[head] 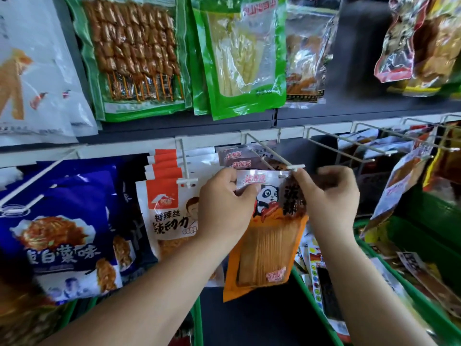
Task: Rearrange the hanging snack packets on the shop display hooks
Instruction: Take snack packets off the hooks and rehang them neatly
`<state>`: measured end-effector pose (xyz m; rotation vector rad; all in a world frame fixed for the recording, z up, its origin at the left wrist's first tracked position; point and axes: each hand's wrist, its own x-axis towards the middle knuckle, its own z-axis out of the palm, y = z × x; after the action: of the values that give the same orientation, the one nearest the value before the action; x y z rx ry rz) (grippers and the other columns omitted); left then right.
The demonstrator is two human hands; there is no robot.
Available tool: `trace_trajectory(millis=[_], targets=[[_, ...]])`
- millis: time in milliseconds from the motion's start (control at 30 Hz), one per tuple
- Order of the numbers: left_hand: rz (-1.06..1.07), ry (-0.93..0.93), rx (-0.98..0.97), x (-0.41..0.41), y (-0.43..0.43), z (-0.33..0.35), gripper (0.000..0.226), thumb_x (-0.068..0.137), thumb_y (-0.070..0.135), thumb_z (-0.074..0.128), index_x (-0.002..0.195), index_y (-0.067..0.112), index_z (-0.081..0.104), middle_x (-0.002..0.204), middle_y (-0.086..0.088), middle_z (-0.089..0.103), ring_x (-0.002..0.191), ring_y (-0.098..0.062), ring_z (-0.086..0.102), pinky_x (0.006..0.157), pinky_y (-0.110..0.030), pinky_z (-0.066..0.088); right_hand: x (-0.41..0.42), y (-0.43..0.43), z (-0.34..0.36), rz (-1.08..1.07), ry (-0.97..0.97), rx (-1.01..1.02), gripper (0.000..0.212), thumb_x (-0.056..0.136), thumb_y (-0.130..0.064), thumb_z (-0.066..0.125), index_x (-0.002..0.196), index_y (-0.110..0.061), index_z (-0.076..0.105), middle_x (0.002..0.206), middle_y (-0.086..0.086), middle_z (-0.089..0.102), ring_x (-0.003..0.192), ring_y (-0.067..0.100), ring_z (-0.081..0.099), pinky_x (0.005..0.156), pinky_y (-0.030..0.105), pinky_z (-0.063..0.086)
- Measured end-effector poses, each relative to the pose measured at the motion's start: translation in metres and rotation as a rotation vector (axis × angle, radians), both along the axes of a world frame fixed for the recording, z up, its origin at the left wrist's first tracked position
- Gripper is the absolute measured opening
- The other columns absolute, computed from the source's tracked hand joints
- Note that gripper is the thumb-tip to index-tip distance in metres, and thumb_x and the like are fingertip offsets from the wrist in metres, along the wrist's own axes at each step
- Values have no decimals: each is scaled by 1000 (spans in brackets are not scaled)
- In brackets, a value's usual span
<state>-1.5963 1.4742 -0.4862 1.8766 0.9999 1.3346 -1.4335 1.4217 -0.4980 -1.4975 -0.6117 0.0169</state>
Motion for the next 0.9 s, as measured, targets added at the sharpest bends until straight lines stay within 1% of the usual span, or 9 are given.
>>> trace_trajectory(millis=[100, 200, 233, 300, 433, 533, 667, 767, 900], targets=[[-14, 30, -10, -7, -1, -4, 14, 90, 30, 76, 91, 21, 66, 86, 15, 71, 80, -1, 67, 83, -42, 61, -9, -18, -22, -232, -246, -143, 43, 82, -51, 81, 91, -22, 50, 93, -3, 56, 82, 22, 56, 68, 34, 36], [-10, 43, -28, -24, -4, -16, 11, 88, 27, 78, 97, 22, 73, 91, 11, 77, 84, -3, 73, 79, -38, 63, -24, -17, -48, 48, -457, -153, 26, 85, -43, 81, 85, -26, 61, 88, -8, 57, 78, 11, 58, 65, 36, 46], [-5, 52, -30, -31, -4, -20, 12, 88, 26, 79, 97, 22, 72, 91, 11, 77, 84, -2, 73, 78, -35, 62, -29, -13, -53, 159, -499, -145, 20, 85, -41, 82, 91, -28, 68, 91, -10, 59, 81, 8, 59, 68, 35, 50], [37, 89, -3, -46, -4, -29, 8, 89, 24, 77, 96, 21, 73, 89, 12, 76, 85, 2, 71, 79, -27, 59, -37, -4, -61, 274, -579, -191, 35, 84, -42, 84, 116, -32, 75, 104, -10, 59, 94, 10, 63, 74, 34, 55], [101, 142, 34, -85, -5, -43, 7, 91, 21, 73, 97, 22, 76, 88, 14, 75, 86, 3, 70, 80, -25, 59, -48, 8, -73, 327, -539, -364, 65, 87, -55, 77, 146, -33, 61, 130, -6, 54, 126, 17, 54, 99, 40, 53], [78, 225, 31, -101, -8, -57, 19, 92, 23, 72, 109, 30, 76, 94, 19, 73, 93, 4, 68, 85, -26, 59, -49, 14, -78, 345, -502, -384, 62, 90, -55, 72, 147, -32, 60, 149, -2, 45, 141, 22, 40, 114, 39, 40], [42, 375, 110, -106, -2, -71, 40, 89, 26, 72, 127, 33, 68, 109, 21, 60, 103, -8, 63, 88, -37, 58, -49, 20, -79, 348, -437, -384, 56, 93, -52, 69, 147, -39, 59, 161, -1, 33, 149, 26, 27, 121, 47, 30], [59, 377, 130, -108, 8, -74, 48, 87, 23, 73, 133, 31, 65, 123, 18, 53, 118, -10, 59, 95, -37, 57, -46, 24, -76, 389, -432, -411, 56, 96, -53, 66, 150, -45, 54, 159, -7, 38, 147, 18, 31, 121, 42, 32], [-52, 360, 57, -109, 11, -77, 59, 88, 20, 74, 143, 33, 58, 130, 23, 48, 124, -5, 55, 104, -34, 53, -45, 29, -69, 439, -433, -461, 55, 95, -58, 63, 148, -44, 56, 127, -15, 49, 126, 11, 50, 104, 32, 44]])
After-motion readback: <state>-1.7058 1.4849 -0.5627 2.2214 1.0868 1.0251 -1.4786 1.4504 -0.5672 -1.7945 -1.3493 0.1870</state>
